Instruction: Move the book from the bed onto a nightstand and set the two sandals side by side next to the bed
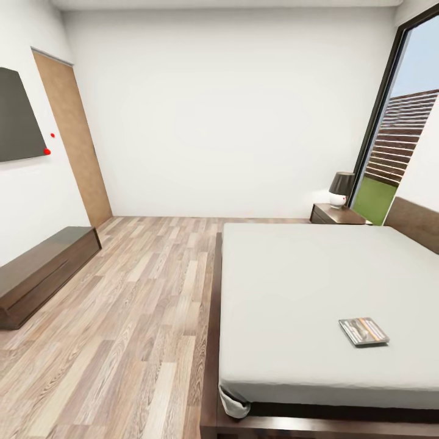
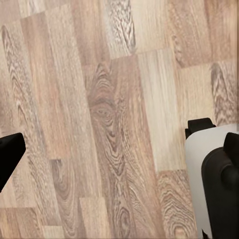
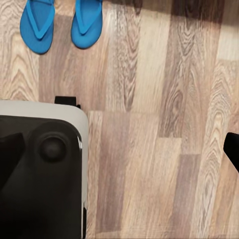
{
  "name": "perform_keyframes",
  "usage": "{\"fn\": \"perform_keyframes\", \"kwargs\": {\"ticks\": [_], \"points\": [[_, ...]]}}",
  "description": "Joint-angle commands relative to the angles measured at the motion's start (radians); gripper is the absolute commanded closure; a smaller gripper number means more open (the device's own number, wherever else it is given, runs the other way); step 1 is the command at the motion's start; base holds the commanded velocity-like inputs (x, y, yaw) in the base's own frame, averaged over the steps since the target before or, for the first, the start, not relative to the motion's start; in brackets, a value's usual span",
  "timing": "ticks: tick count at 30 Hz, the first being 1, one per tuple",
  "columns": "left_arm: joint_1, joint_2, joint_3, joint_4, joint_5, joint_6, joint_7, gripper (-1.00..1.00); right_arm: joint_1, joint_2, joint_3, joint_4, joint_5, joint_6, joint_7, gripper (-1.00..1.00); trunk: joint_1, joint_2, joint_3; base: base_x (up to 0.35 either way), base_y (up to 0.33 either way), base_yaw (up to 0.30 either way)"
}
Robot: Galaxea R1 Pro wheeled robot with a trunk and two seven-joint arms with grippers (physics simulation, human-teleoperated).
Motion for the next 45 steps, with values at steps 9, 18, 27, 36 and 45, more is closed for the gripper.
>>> {"fn": "perform_keyframes", "kwargs": {"ticks": [9,18,27,36,45], "points": [[-0.001,-0.017,-0.008,-0.002,0.007,-0.003,0.004,-1.0,-0.001,0.003,0.008,-0.04,-0.001,0.0,-0.004,-1.0,-0.035,0.062,0.027,0.0,0.0,0.0],[-0.001,-0.028,-0.007,-0.004,0.029,-0.004,0.004,-1.0,-0.001,0.019,0.008,-0.084,-0.002,0.001,-0.006,-1.0,-0.069,0.125,0.055,0.0,0.0,0.0],[-0.002,-0.034,-0.009,-0.004,0.059,-0.005,0.004,-1.0,-0.001,0.033,0.007,-0.097,-0.003,0.001,-0.006,-1.0,-0.104,0.188,0.083,0.0,0.0,0.0],[-0.002,-0.055,-0.01,-0.004,0.068,-0.007,0.004,-1.0,-0.001,0.055,0.009,-0.098,-0.001,0.001,-0.006,-1.0,-0.138,0.251,0.112,0.0,0.0,0.0],[-0.002,-0.06,-0.011,-0.004,0.07,-0.011,0.004,-1.0,-0.001,0.06,0.01,-0.096,-0.001,0.001,-0.006,-1.0,-0.173,0.314,0.14,0.0,0.0,0.0]]}}
